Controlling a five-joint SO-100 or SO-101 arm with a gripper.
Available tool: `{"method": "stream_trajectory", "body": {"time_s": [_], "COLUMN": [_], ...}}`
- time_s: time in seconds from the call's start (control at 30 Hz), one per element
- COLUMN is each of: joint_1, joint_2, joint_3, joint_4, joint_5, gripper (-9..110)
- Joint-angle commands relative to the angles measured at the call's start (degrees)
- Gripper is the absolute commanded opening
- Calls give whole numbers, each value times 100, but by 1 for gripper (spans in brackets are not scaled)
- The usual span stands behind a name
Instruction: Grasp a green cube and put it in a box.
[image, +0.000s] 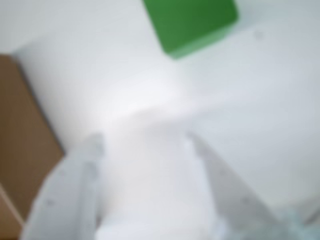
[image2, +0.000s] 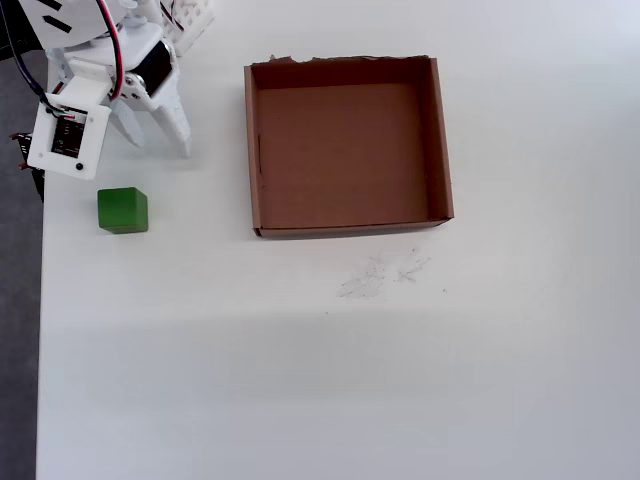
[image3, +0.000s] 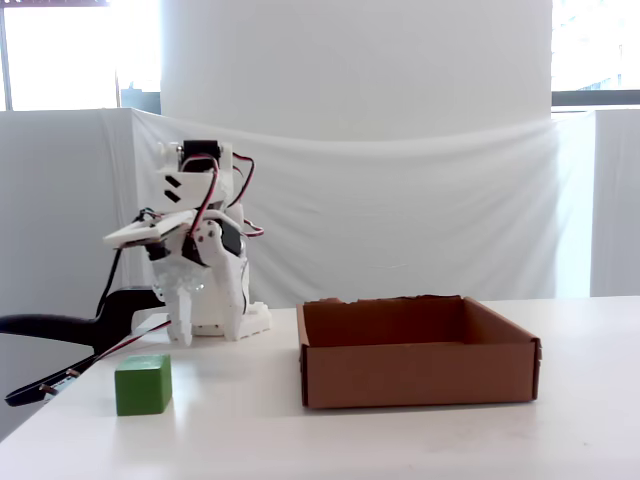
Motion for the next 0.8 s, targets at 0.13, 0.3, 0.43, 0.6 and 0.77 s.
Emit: {"method": "stream_trajectory", "body": {"time_s": [0.13,0.3,0.43,0.6,0.77], "joint_1": [26,53,-26,18,290], "joint_2": [35,-9,-369,-1301,-2628], "joint_3": [-26,-35,-79,-809,-1916], "joint_4": [26,26,-202,-519,-703], "joint_5": [18,-9,-53,-422,-1274], "gripper": [21,22,24,27,30]}}
